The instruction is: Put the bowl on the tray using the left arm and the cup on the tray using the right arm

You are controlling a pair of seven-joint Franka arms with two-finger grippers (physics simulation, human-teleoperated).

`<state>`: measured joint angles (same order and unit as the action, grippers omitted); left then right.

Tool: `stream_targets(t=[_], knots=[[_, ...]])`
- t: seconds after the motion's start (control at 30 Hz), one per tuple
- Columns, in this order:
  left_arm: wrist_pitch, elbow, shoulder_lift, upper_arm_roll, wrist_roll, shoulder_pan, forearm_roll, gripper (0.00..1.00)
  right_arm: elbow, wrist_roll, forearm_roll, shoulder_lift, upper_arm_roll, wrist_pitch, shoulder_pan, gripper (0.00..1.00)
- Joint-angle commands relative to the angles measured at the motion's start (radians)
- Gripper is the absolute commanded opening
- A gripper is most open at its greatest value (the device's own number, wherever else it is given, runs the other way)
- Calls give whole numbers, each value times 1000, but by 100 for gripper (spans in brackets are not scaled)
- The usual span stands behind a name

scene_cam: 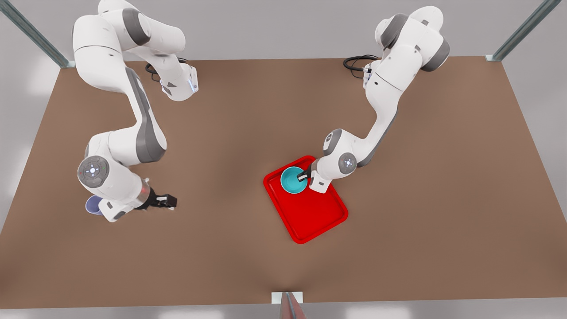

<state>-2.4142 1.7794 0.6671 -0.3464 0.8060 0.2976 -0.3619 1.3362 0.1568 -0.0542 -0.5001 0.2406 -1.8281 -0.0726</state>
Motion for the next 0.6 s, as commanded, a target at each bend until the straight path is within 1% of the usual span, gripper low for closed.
stream_targets(t=[0.0, 0.03, 0.07, 0.1, 0.17, 0.23, 0.27, 0.3, 0.37, 0.4, 0.43, 0.47, 0.5, 0.53, 0.57], knots=[[-6, 0, 6, 0, -7, 2, -100, 100, -2, -83, 23, -2, -1, -3, -18, 100], [-25, 0, 11, 0, 2, 2, -98, 100, 4, -118, 16, 2, -3, -3, -19, 100], [-25, 0, 11, 0, 2, 0, -98, 100, 12, -123, -45, 2, -6, 7, -53, 100], [-25, 0, 11, 1, 2, 2, -95, 100, 29, -201, -90, 2, -4, 3, -148, 100], [-25, 0, 11, 10, -4, 0, -88, 100, 75, -235, -124, 11, -4, -2, -233, 100], [-23, -3, 9, 18, -5, -3, -75, 100, 72, -266, -173, 3, -4, -26, -319, 100], [-20, -11, 6, 46, -4, -5, -52, 100, 69, -321, -222, -15, -7, -63, -337, 100], [-16, -20, -4, 70, -4, -3, -52, 100, 77, -332, -227, -34, -7, -140, -360, 100], [33, -20, -58, 127, -1, -5, -52, 100, 72, -339, -233, -74, -7, -232, -362, 100], [98, -20, -113, 170, 56, -5, -52, 100, 77, -339, -224, -103, -6, -246, -369, 100], [249, -31, -187, 254, 76, -5, -54, 100, 77, -341, -223, -103, -7, -240, -371, 100], [500, -147, -207, 374, 71, -5, -55, 100, 89, -387, -213, -106, -6, -192, -377, 100], [589, -189, -204, 434, 67, -8, -54, 100, 80, -382, -210, -136, -6, -194, -375, 100], [615, -210, -201, 493, 58, -12, -54, 100, 77, -385, -211, -152, -6, -198, -374, 100], [687, -250, -190, 515, -53, -86, -49, 100, 61, -390, -211, -189, -6, -249, -383, 100]])
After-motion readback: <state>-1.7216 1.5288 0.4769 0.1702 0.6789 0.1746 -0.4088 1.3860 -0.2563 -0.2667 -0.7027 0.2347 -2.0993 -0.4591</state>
